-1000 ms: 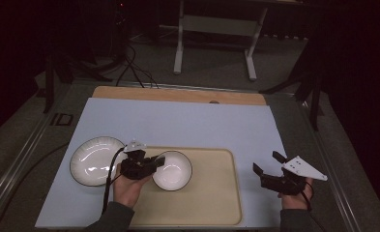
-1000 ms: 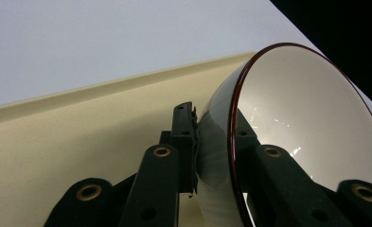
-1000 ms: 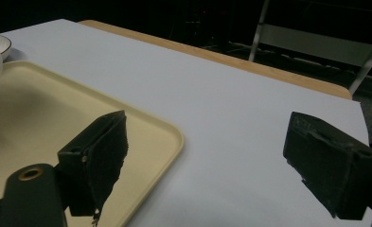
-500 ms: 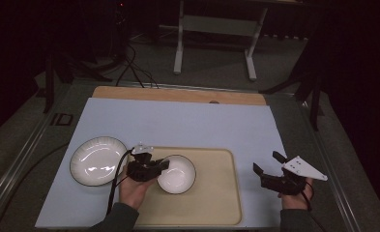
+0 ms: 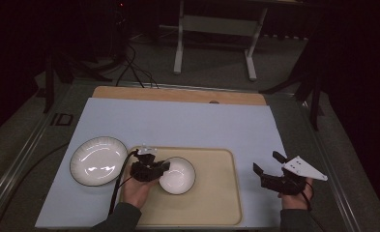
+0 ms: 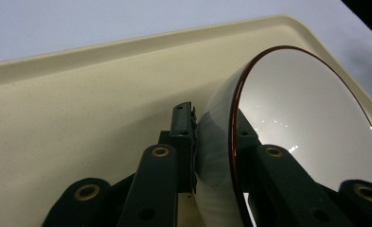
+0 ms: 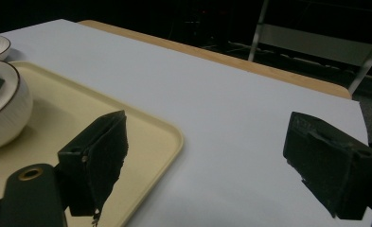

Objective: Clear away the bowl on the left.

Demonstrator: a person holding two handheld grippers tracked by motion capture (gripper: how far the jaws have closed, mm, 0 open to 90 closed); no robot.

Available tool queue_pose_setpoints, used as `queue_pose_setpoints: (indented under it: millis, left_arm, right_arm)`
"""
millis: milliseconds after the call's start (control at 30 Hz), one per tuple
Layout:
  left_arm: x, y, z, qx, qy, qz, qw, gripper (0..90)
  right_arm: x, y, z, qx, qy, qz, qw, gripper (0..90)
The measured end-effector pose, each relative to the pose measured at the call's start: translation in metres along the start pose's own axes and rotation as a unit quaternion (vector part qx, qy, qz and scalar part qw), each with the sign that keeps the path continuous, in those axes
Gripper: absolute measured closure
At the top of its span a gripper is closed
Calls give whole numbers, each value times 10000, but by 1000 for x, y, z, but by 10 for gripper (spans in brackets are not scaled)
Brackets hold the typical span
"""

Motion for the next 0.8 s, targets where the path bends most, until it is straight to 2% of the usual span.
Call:
queue_pose_setpoints:
  millis: [133, 300, 533, 633, 800]
  left_arm:
    - [-5, -1, 4, -137, 165, 79, 9997, 793]
    - [-7, -3, 9, -126, 179, 142, 9997, 776]
    - [-3, -1, 11, -254, 337, 128, 9990, 628]
    - [-1, -1, 11, -233, 350, 186, 9989, 572]
    - [9, 4, 10, -524, 625, 223, 9964, 513]
  right_arm:
    - [0, 0, 0, -3, 5, 3, 10000, 141]
    - [0, 0, 0, -1, -1, 5, 10000, 141]
    - [0, 0, 0, 1, 3, 1, 10000, 141]
    - [1, 0, 0, -7, 5, -1, 10000, 142]
    - [1, 0, 0, -6, 13, -4, 10000, 142]
Point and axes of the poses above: each handheld gripper's, and its own axes: x roughly backward along the jaws, y roughly out of its top, z roughly to its left, the point moved 7 cm from there along -x, roughly forward along the jaws, and after that the axes turned 10 degrees about -y, right-handed, at the moved point
